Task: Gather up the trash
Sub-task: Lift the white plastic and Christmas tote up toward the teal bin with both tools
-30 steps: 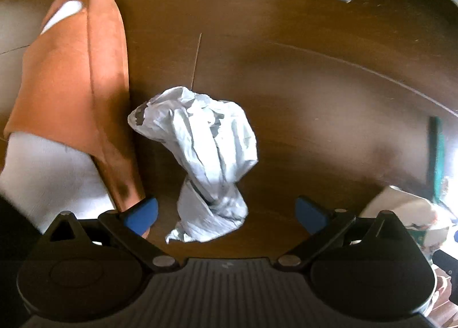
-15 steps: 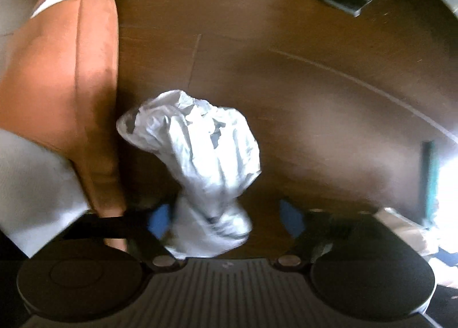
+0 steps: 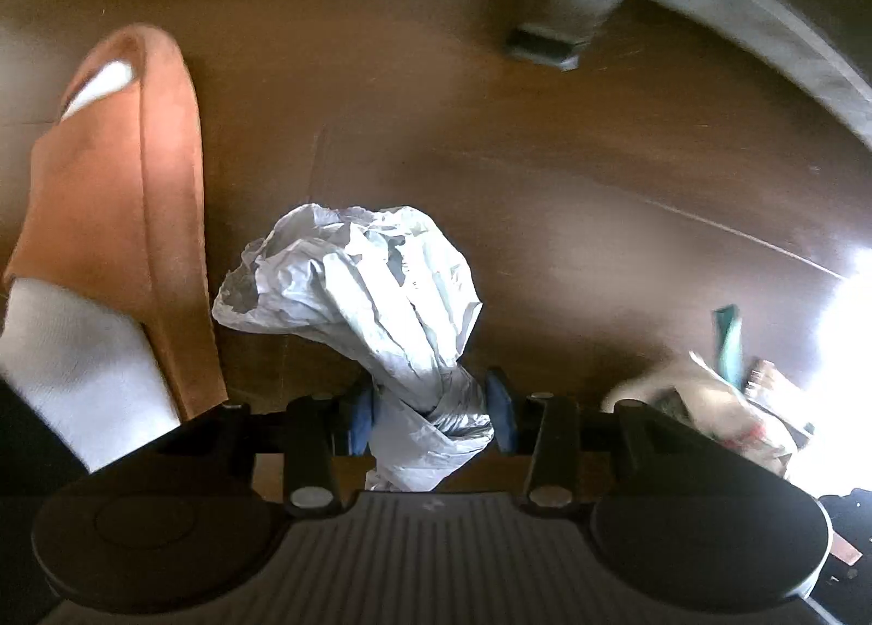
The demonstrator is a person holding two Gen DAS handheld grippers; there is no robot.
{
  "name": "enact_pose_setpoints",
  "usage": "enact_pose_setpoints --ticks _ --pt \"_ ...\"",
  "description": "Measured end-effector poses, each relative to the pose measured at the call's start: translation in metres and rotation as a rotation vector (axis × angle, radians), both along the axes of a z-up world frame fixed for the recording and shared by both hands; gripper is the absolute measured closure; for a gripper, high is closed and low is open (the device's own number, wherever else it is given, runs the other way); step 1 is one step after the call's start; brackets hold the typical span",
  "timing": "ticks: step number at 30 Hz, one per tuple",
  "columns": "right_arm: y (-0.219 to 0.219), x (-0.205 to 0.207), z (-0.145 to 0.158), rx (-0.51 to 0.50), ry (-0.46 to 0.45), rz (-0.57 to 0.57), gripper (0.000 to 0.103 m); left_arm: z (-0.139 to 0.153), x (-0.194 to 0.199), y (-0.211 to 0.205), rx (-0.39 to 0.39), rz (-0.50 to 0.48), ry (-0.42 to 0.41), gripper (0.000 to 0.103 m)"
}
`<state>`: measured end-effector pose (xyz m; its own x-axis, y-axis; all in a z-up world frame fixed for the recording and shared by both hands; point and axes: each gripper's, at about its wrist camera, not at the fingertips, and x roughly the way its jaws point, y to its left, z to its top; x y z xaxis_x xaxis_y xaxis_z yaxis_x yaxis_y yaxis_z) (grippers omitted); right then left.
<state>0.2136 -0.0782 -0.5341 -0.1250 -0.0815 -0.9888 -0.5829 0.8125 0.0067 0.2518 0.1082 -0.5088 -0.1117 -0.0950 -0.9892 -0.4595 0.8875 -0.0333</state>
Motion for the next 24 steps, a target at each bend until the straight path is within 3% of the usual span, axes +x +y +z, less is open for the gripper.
enact_pose_setpoints --ticks 8,14,24 --pt "0.011 0.001 0.096 0.068 -0.12 -0.124 0.096 0.089 -0.009 -0.028 -0.037 -0.059 -0.11 0.062" --pt "-0.001 0.0 0.181 0.166 -0.213 -0.253 0.096 0.175 -0.009 -0.053 -0.068 -0.146 -0.25 0.062" --pt "-0.034 -0.014 0.341 0.375 -0.461 -0.295 0.096 0.32 -0.053 -0.081 -0.033 -0.276 -0.515 0.062"
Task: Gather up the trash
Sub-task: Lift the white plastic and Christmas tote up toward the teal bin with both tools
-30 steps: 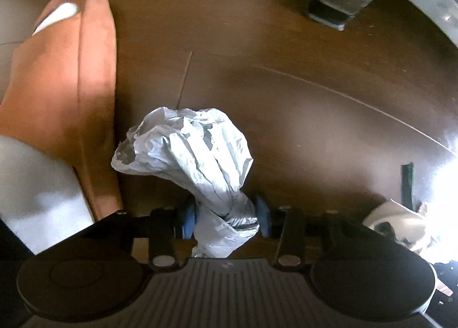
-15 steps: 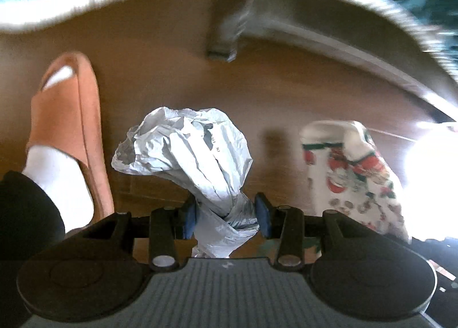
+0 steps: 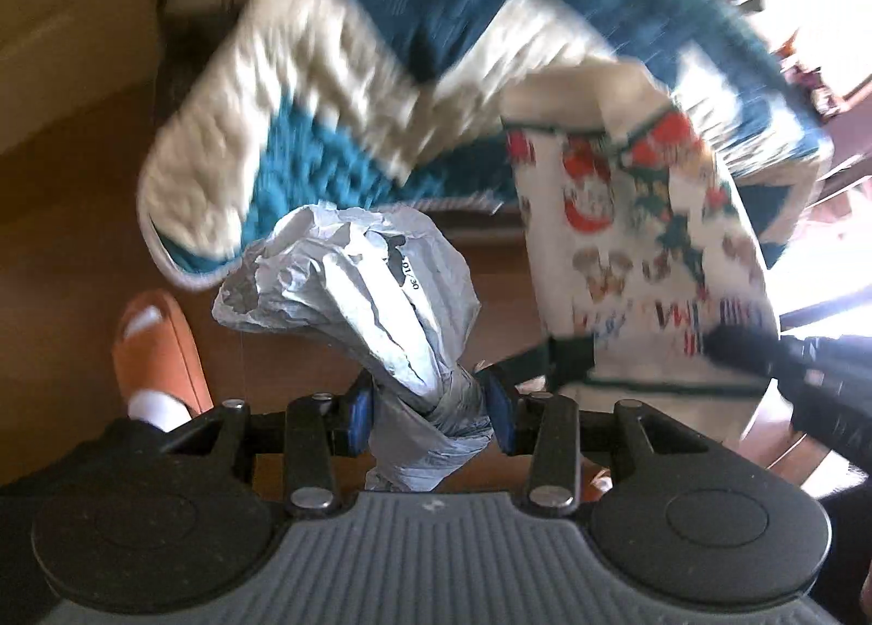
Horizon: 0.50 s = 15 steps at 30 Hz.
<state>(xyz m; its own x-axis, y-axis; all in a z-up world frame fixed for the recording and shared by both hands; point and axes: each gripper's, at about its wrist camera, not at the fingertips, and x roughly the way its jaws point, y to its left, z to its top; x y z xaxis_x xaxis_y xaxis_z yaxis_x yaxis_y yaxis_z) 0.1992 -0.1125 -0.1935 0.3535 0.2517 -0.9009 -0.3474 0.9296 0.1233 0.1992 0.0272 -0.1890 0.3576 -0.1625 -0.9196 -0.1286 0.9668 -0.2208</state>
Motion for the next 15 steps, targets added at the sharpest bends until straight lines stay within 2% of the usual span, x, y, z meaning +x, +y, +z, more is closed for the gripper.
enact_pose_setpoints --ticks 7,15 --pt "-0.004 -0.01 0.124 0.085 -0.222 0.05 0.096 0.107 -0.021 0.004 -0.033 -0.004 -0.221 0.062" --pt "-0.003 0.004 0.237 0.151 -0.458 0.055 0.096 0.226 -0.019 0.023 -0.013 -0.016 -0.482 0.062"
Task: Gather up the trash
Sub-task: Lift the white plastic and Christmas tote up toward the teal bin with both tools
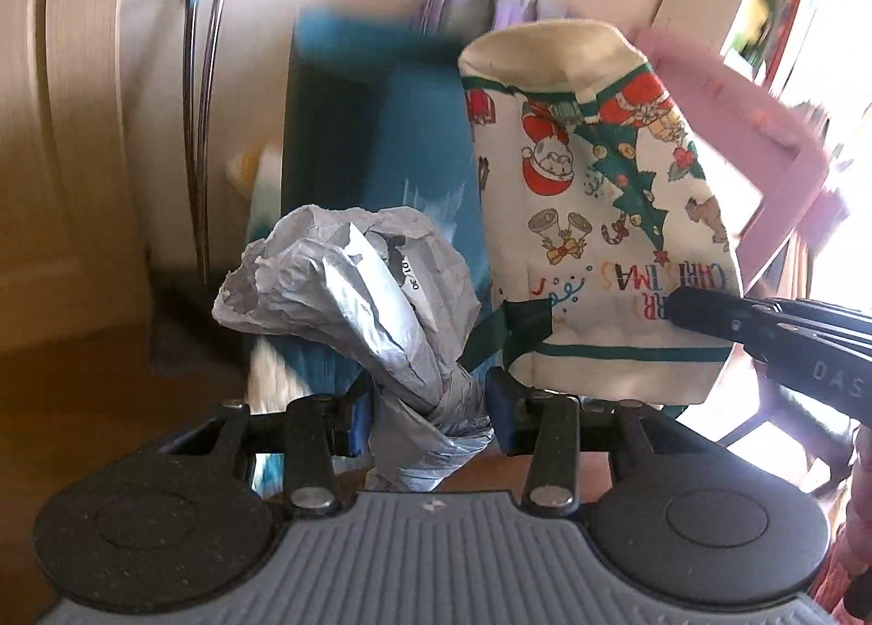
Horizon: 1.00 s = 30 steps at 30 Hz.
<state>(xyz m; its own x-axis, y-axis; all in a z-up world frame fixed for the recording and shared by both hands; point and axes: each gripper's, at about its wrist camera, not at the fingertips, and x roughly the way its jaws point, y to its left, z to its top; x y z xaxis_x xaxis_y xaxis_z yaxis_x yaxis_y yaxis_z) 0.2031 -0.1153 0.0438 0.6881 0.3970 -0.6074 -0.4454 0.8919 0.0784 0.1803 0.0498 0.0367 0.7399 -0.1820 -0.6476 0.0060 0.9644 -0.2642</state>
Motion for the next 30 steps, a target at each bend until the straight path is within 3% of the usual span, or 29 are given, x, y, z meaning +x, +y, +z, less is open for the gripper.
enact_pose_setpoints --ticks 7,16,22,30 --pt "0.009 0.037 0.085 0.042 -0.175 -0.019 0.096 0.09 0.024 0.012 0.021 0.008 -0.182 0.062" --pt "0.024 0.104 0.141 0.107 -0.275 -0.052 0.096 0.161 0.077 0.025 0.04 0.042 -0.306 0.062" --pt "0.04 0.146 0.136 0.143 -0.258 -0.07 0.096 0.165 0.113 0.028 0.055 0.052 -0.302 0.062" --pt "0.057 0.193 0.081 0.1 -0.144 -0.071 0.096 0.114 0.164 0.031 0.075 0.05 -0.201 0.062"
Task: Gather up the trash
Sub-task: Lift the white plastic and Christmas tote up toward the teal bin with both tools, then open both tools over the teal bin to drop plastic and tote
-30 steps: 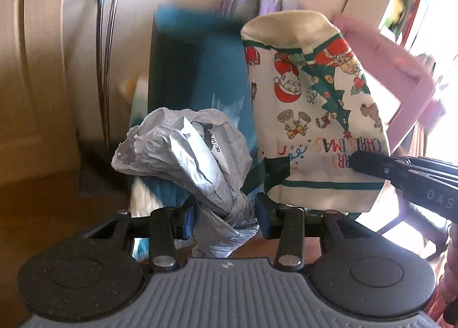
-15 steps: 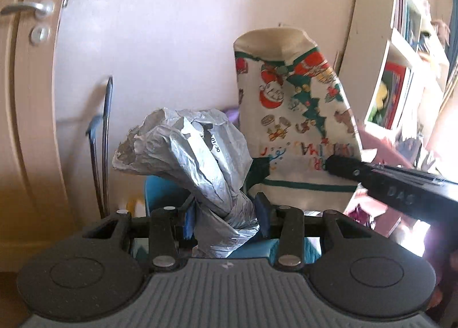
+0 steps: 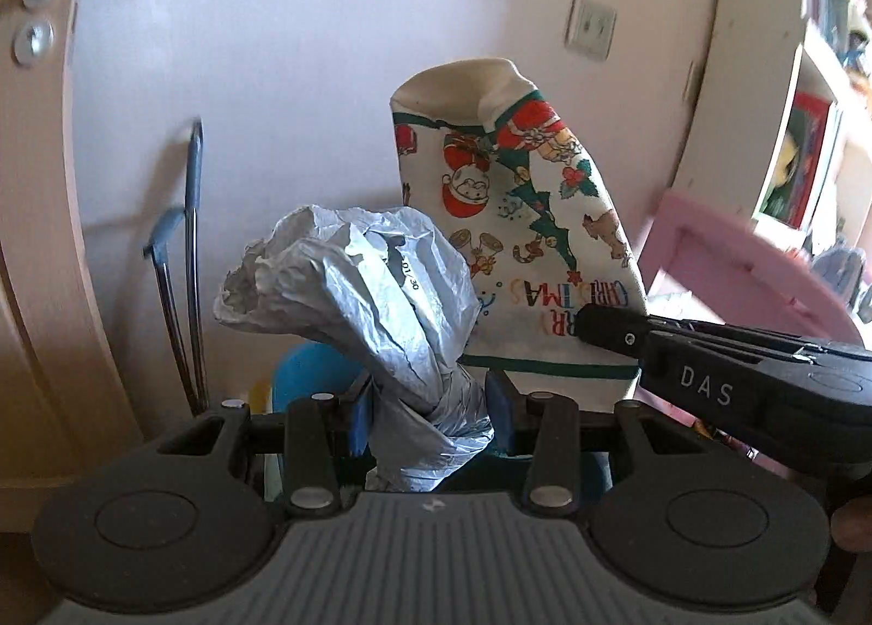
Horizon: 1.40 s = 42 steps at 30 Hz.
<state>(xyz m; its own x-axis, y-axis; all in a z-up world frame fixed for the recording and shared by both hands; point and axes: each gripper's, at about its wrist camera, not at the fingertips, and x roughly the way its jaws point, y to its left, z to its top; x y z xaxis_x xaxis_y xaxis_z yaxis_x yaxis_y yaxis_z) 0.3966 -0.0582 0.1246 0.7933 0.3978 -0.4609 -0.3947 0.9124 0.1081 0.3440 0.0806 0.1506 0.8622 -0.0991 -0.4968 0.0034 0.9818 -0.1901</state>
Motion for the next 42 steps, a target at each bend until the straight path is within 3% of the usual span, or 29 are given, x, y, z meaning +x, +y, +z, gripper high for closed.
enact_pose_setpoints --ticks 9,18,21,25,28,30,33,39,42 --pt "0.014 0.02 -0.06 -0.072 0.14 0.034 0.096 -0.062 0.031 -0.002 0.024 -0.008 0.137 0.062" --pt "0.014 0.019 -0.088 -0.124 0.248 0.027 0.091 -0.086 0.043 0.0 0.049 -0.019 0.223 0.061" --pt "0.008 0.022 -0.091 -0.122 0.285 0.015 0.085 -0.089 0.044 -0.003 0.077 -0.014 0.221 0.06" --pt "0.004 0.019 -0.091 -0.139 0.265 0.005 0.085 -0.089 0.046 -0.006 0.106 -0.013 0.236 0.059" --pt "0.001 0.014 -0.085 -0.138 0.255 0.01 0.073 -0.089 0.046 -0.008 0.119 -0.005 0.246 0.057" --pt "-0.001 0.009 -0.082 -0.148 0.24 0.021 0.064 -0.089 0.045 -0.011 0.131 -0.006 0.252 0.045" --pt "-0.005 0.002 -0.075 -0.157 0.218 0.013 0.061 -0.084 0.038 -0.014 0.134 -0.002 0.233 0.037" --pt "-0.017 -0.015 -0.055 -0.146 0.184 0.018 0.055 -0.069 0.021 -0.017 0.119 0.002 0.202 0.025" --pt "-0.023 -0.026 -0.045 -0.136 0.172 0.019 0.053 -0.061 0.01 -0.019 0.119 0.0 0.186 0.025"
